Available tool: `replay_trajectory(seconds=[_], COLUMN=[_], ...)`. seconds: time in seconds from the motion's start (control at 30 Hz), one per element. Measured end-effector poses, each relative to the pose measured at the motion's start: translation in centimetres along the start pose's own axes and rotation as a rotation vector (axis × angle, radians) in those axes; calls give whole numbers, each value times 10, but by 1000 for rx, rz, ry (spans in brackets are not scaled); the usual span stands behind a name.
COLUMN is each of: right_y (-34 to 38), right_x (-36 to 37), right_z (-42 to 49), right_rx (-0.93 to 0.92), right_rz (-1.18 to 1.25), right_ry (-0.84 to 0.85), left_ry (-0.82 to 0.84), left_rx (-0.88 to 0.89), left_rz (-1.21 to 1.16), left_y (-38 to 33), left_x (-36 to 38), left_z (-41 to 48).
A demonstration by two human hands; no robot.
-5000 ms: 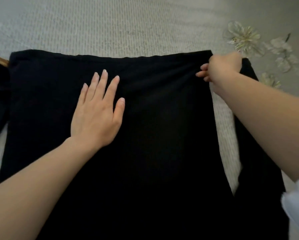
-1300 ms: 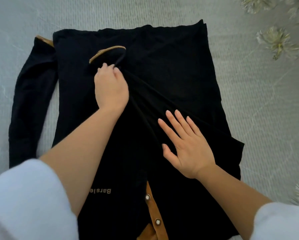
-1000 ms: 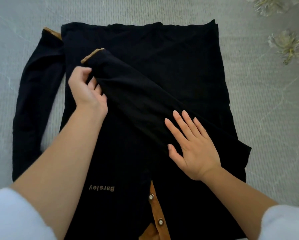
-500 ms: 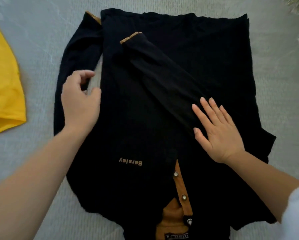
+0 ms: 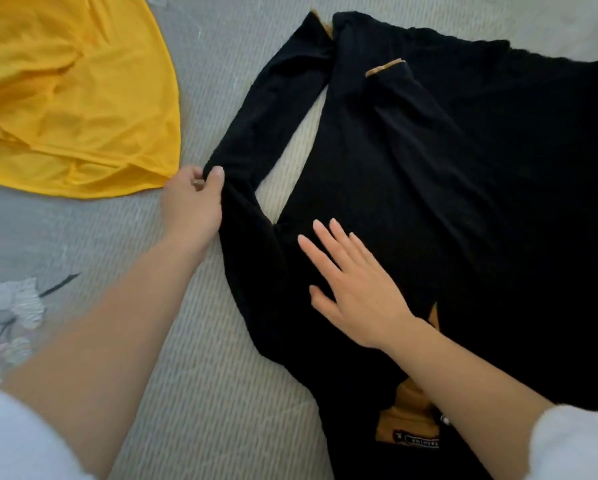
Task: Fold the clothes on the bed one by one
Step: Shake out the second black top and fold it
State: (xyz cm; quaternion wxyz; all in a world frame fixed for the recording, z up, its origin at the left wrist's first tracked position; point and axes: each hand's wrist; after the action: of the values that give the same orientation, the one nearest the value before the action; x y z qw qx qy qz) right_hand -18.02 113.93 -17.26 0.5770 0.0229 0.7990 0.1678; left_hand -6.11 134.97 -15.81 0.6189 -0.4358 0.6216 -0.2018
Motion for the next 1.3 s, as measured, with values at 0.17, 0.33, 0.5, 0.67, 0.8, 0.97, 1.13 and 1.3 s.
replay_trajectory(seconds=[0.17,0.33,0.5,0.67,0.8,0.97,1.13,1.3], right_y=[1,3,13,36,63,76,74,30], right_x=[15,12,-2,-33,-53,-64,-95,-143], right_z=[-1,-2,5,64,136,193,205,186], right_rx=[34,25,72,184,248,252,216,133], right_rz=[-71,-69,114,351,525,162,163,270], right_ry=[60,72,44,-82,-10,19,-169,-446], left_ry=[-285,7,-26,-20,13,18,41,177], left_rx=[-277,-521,-315,-387,-372,-374,-445,-89], left_rz=[-480,-877,-518,-518,-503,-573,-689,-374], left_y=[37,46,40,68,80,84,66,25], left_x=[-45,-60,-49,-47,-49,-49,-58,-53], left_z=[-24,-23,-14,-29,-25,-24,-27,-52])
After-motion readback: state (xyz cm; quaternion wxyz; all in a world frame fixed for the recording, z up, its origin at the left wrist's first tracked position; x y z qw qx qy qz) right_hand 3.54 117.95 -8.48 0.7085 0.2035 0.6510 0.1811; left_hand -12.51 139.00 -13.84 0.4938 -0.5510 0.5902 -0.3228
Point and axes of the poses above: each hand's wrist, its own z-axis towards the middle knuckle, its own x-axis out of the palm, y = z × x, and after that the axes turned 9 degrees about x, right-handed
